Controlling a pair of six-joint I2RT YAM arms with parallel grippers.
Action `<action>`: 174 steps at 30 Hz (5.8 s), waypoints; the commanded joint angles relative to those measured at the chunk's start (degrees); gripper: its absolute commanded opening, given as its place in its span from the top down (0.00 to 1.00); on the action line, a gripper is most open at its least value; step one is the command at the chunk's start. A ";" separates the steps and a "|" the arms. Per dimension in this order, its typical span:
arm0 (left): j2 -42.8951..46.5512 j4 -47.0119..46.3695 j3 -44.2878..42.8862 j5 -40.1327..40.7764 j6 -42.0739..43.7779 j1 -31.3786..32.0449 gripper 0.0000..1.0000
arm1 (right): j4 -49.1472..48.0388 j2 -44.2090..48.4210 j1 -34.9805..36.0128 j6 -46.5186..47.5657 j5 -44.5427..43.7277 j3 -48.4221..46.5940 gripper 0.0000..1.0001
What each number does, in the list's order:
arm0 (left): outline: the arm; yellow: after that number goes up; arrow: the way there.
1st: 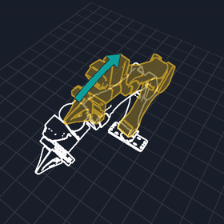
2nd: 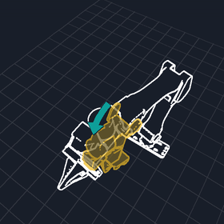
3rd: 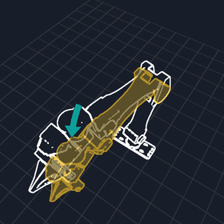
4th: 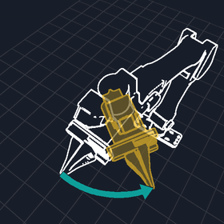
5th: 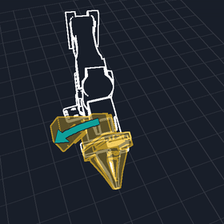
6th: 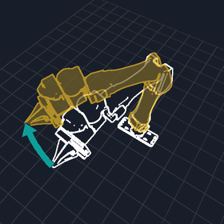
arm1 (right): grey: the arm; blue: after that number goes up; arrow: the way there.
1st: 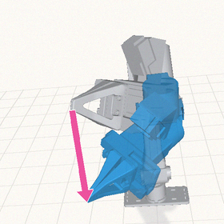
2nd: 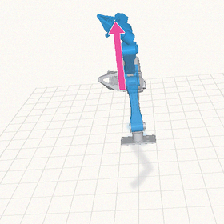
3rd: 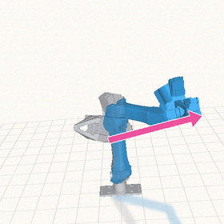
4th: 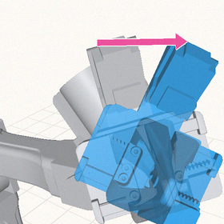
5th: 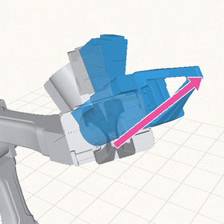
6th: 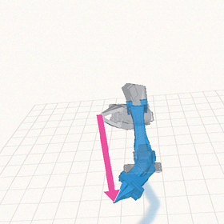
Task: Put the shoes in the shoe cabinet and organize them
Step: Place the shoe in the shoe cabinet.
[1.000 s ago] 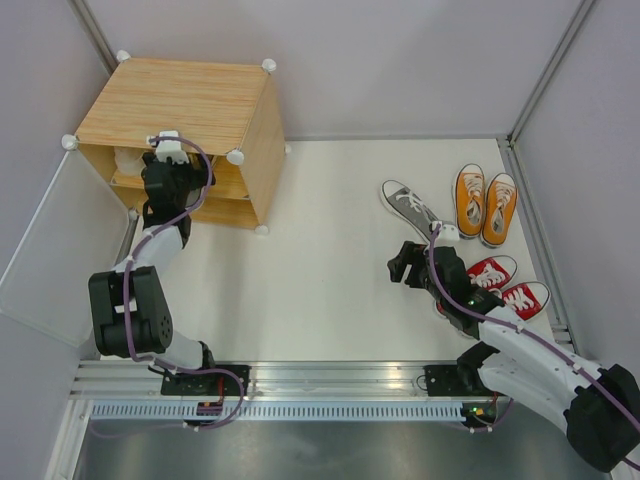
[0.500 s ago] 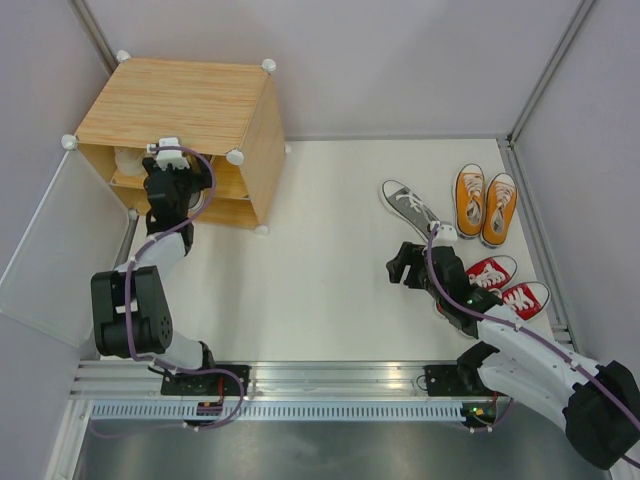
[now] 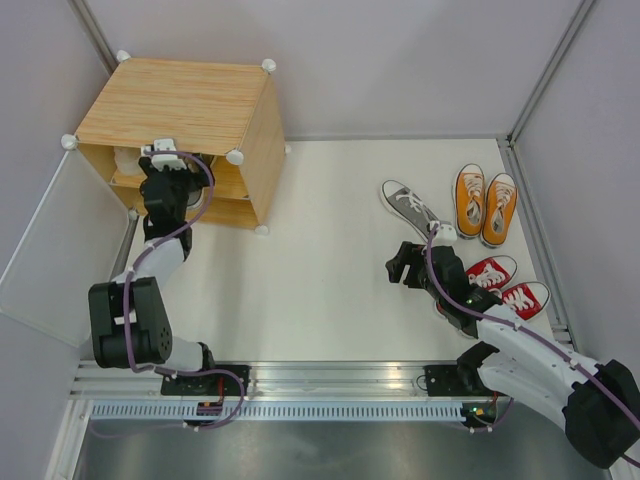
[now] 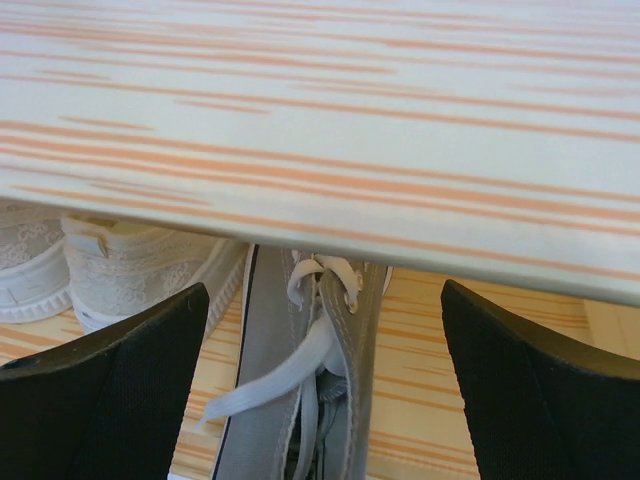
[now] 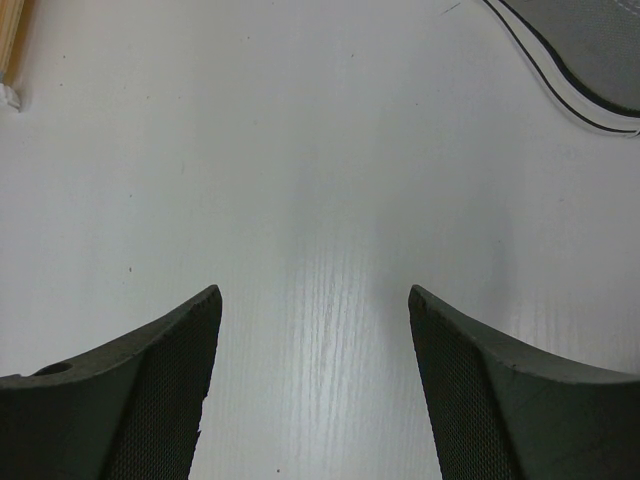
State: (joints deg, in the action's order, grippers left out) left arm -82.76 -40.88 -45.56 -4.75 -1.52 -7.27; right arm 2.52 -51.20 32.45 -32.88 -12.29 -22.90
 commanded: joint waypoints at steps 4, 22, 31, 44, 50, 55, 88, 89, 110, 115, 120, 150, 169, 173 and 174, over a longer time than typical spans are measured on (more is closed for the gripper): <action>4.10 1.15 -3.74 -2.37 -2.79 0.15 0.00 | -2.00 -0.13 -0.02 0.72 0.17 -0.22 0.21; 13.41 17.85 -5.95 -2.10 -5.94 0.15 0.00 | -2.08 0.05 -0.02 0.89 1.22 -0.22 0.21; 19.30 20.84 1.43 -4.21 -6.57 0.15 0.00 | -2.00 0.75 -0.10 0.98 2.54 0.04 0.21; 18.43 17.69 7.86 1.33 -2.44 -0.03 0.00 | -2.08 0.93 -0.10 0.98 4.12 0.40 0.21; 11.49 15.22 5.92 -1.31 -1.47 -0.29 0.00 | -3.49 0.05 -0.01 0.98 4.74 0.31 0.21; 8.59 11.89 6.80 -0.43 -0.94 -0.29 0.00 | -3.49 0.31 -0.10 1.07 4.91 0.22 0.21; 6.12 8.62 5.40 3.00 -0.33 -0.38 0.03 | -4.37 -2.06 -0.19 1.24 5.88 0.04 0.22; 5.95 8.71 5.22 3.26 -0.24 -0.38 0.05 | -4.37 -2.06 -0.10 1.33 5.88 0.04 0.22; 1.82 8.89 4.96 4.05 0.47 -0.38 0.16 | -4.63 -3.47 -0.02 1.59 5.97 -0.22 0.23; 2.52 8.98 4.25 3.26 0.20 -0.29 0.41 | -4.63 -3.56 -0.02 1.59 5.88 -0.22 0.23; 4.62 8.98 4.25 3.35 0.03 -0.38 0.56 | -4.63 -3.82 -0.10 1.77 5.88 -0.31 0.23; -3.54 5.38 -5.06 6.95 -5.68 0.32 0.92 | -4.81 -5.66 0.07 1.95 5.18 -0.66 0.24; -11.37 -5.17 -8.14 16.44 -3.05 4.45 0.97 | -5.34 -8.13 -0.10 2.21 4.30 -0.92 0.25; -13.12 -5.35 -9.46 17.58 -1.83 4.54 0.97 | -5.42 -8.48 -0.10 2.30 4.12 -1.10 0.25; -13.48 -5.35 -9.72 17.76 -1.73 4.46 0.98 | -5.42 -8.56 -0.10 2.30 4.03 -1.10 0.24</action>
State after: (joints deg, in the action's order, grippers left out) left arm -94.83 -38.00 -50.13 8.99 -5.10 -2.17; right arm -0.51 -59.27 32.40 -31.40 -7.42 -22.81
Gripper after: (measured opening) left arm 0.703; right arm 0.757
